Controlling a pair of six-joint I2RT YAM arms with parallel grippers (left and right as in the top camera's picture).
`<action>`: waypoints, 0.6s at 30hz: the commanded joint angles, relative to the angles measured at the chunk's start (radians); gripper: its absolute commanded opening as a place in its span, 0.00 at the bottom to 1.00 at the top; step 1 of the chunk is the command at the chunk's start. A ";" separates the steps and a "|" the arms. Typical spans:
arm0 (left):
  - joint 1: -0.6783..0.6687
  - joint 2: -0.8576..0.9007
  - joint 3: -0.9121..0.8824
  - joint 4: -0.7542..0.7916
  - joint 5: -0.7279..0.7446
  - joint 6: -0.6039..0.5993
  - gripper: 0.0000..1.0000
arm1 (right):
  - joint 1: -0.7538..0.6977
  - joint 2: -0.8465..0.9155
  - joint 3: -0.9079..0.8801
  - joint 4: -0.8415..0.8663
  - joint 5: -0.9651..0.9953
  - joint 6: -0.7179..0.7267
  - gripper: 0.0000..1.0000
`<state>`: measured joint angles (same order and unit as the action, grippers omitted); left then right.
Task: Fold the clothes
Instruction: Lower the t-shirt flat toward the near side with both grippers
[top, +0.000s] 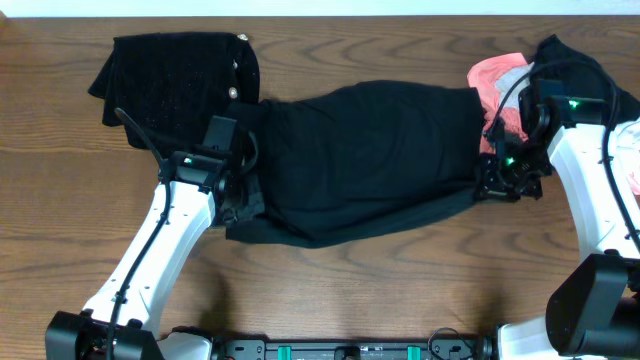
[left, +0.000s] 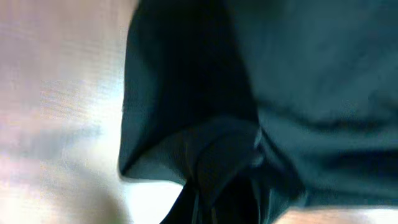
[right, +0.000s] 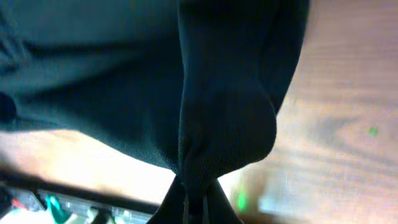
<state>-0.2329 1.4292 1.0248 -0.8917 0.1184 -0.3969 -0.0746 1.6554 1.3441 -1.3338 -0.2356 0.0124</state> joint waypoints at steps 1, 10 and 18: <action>-0.002 0.002 0.003 0.045 -0.066 -0.008 0.06 | -0.010 -0.015 -0.004 0.038 0.015 0.028 0.01; -0.001 0.002 0.003 0.105 -0.249 -0.009 0.06 | -0.048 -0.015 -0.011 0.105 0.134 0.043 0.01; 0.028 0.002 0.003 0.179 -0.266 -0.009 0.06 | -0.097 -0.015 -0.089 0.217 0.127 0.035 0.01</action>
<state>-0.2211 1.4292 1.0248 -0.7288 -0.1081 -0.3965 -0.1616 1.6550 1.2888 -1.1461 -0.1257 0.0418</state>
